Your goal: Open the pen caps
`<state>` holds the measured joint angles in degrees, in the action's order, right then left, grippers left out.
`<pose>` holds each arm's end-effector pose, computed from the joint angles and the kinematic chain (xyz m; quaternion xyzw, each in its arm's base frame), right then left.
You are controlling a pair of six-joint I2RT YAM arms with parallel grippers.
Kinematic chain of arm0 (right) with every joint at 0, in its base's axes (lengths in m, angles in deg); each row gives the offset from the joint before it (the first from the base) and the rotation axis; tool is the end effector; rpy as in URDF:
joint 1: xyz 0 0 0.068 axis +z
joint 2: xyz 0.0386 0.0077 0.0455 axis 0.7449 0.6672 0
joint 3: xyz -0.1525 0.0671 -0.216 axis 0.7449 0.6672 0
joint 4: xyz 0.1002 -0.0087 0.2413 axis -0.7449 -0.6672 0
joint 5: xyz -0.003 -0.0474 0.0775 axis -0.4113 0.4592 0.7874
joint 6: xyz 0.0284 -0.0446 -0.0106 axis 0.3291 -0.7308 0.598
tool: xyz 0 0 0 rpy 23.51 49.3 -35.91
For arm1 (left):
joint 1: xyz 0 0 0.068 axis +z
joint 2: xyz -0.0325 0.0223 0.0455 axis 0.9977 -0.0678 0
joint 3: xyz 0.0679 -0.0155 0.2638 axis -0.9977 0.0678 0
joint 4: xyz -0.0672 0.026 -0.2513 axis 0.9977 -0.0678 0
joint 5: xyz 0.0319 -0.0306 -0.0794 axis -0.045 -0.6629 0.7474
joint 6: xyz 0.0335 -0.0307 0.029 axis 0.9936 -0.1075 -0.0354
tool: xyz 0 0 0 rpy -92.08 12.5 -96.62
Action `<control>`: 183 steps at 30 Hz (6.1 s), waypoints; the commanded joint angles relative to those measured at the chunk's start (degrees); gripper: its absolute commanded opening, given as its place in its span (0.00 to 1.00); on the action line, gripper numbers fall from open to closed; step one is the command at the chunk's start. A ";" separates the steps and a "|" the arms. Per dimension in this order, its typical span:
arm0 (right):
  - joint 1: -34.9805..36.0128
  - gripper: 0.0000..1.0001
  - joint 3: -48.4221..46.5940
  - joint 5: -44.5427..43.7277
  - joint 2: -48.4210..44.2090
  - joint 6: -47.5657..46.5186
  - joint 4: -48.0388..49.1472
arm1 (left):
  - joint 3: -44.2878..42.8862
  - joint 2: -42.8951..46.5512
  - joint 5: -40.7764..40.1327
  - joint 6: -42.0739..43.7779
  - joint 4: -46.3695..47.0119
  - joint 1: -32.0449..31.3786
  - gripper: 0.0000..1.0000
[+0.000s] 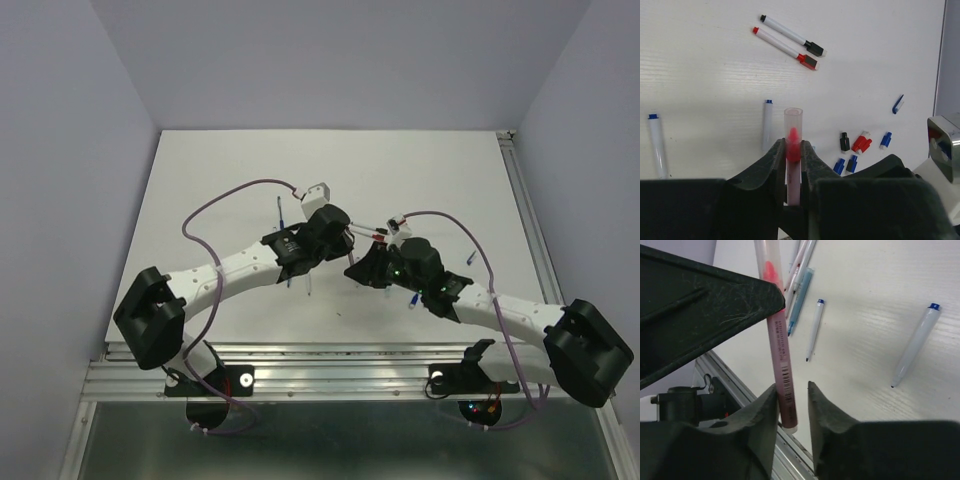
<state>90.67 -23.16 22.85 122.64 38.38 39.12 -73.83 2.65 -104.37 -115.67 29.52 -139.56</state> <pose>0.1782 0.1709 0.2042 -0.0135 0.8291 0.4350 0.3510 0.2096 -0.2647 0.2808 -0.0830 0.8652 -0.3081 0.3869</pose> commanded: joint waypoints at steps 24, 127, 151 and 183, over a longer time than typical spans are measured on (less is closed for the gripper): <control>23.12 0.01 4.90 12.27 -0.68 10.84 5.80 | -1.60 0.00 -17.72 3.88 9.58 16.35 0.00; -21.96 1.00 -5.74 -43.54 -17.18 6.87 -45.62 | -21.19 -29.52 16.46 12.22 0.97 -9.30 0.13; -21.96 1.00 -3.81 -37.30 -19.47 -0.41 -40.26 | -22.70 -22.51 9.61 14.34 -4.13 -8.25 0.89; -21.96 1.00 -0.38 -26.31 -22.55 -9.12 -33.23 | -43.96 -40.60 -1.20 -1.66 -23.20 9.68 0.77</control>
<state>69.10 -24.65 -1.61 101.05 29.94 5.02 -114.83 -38.24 -102.76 -115.98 10.03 -129.88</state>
